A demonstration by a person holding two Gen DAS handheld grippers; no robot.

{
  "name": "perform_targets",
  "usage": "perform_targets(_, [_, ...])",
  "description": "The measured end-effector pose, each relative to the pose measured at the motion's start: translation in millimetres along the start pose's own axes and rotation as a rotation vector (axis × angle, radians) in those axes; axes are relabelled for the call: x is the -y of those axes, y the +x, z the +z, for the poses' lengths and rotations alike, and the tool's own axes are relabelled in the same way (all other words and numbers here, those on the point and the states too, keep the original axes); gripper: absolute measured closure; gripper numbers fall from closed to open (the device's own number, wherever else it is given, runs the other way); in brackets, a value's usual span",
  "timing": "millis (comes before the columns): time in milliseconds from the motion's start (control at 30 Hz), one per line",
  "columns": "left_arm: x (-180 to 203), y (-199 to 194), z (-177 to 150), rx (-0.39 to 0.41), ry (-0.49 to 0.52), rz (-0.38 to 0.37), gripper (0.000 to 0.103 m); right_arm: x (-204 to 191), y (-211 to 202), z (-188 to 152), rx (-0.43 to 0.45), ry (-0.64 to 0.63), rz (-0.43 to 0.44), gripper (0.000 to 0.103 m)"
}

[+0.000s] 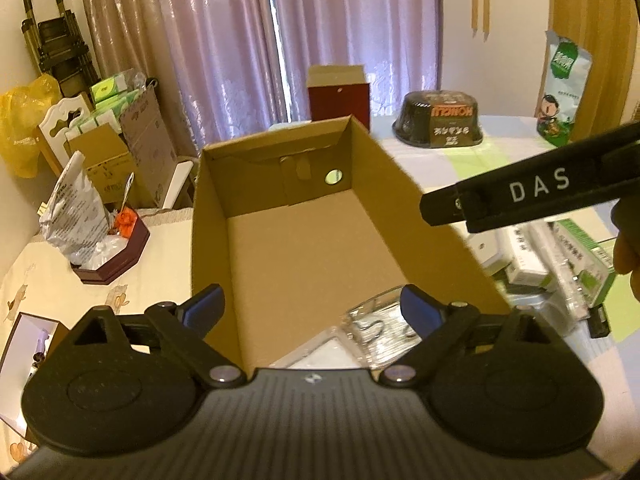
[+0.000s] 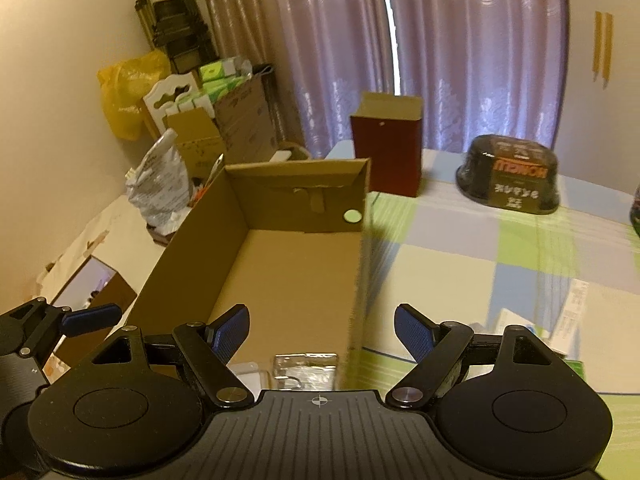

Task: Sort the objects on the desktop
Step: 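Withdraw both tools from the cardboard box back over the table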

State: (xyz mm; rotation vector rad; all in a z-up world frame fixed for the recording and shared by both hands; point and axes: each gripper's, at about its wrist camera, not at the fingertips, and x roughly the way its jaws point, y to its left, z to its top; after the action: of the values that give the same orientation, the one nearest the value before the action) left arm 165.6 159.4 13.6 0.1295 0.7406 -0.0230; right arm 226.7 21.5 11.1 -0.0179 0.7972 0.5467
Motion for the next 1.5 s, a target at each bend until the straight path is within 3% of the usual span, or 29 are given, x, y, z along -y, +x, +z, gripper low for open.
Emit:
perform_targets(367, [58, -34, 8, 0.050, 0.037, -0.061, 0.001, 54, -71, -18, 0.056, 0.060, -0.080, 0.021])
perform_targets(767, [124, -59, -8, 0.061, 0.042, -0.147, 0.001, 119, -134, -77, 0.046, 0.152, -0.197, 0.021])
perform_targets(1233, [165, -68, -45, -0.006, 0.048, -0.193, 0.001, 148, -170, -148, -0.011, 0.273, -0.246, 0.021])
perform_targets(1500, [174, -63, -51, -0.025, 0.058, -0.213, 0.001, 153, -170, -160, -0.028, 0.283, -0.255, 0.021])
